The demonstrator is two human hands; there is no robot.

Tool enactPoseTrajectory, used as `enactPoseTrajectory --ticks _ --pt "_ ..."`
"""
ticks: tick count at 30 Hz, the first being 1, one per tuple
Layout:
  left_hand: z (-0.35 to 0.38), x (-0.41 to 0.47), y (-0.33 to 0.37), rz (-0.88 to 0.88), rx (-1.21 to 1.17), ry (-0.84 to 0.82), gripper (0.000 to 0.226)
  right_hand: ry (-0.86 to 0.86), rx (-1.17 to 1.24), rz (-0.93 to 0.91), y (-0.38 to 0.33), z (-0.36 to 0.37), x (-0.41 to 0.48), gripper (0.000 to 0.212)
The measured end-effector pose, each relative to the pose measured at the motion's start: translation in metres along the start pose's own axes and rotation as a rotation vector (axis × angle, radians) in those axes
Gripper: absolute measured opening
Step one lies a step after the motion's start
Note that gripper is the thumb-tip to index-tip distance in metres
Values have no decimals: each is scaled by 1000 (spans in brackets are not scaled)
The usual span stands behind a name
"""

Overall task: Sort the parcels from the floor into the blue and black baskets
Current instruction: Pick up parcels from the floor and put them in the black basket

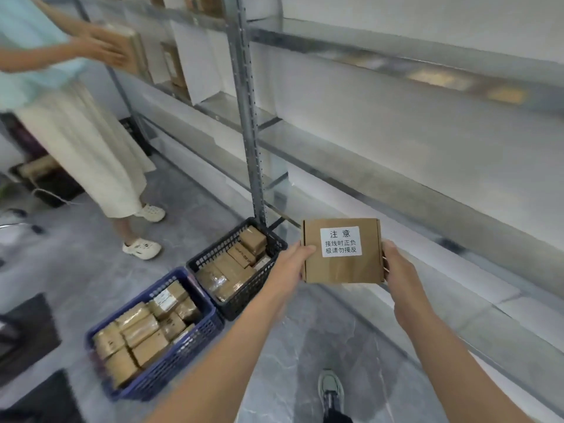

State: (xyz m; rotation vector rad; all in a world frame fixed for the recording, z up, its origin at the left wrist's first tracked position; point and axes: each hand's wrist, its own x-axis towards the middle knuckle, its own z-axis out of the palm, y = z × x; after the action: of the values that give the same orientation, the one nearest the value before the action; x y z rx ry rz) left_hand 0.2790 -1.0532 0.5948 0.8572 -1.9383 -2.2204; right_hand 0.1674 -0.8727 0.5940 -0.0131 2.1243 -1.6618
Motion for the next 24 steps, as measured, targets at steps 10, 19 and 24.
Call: enactPoseTrajectory --ticks 10,19,24 --pt "-68 83 -9 -166 -79 356 18 -341 -114 -7 -25 108 132 49" --pt "-113 120 -25 -269 -185 572 60 -572 -245 30 -34 194 191 41" --pt "-159 154 -42 -372 -263 647 66 -632 -329 55 -26 249 218 44"
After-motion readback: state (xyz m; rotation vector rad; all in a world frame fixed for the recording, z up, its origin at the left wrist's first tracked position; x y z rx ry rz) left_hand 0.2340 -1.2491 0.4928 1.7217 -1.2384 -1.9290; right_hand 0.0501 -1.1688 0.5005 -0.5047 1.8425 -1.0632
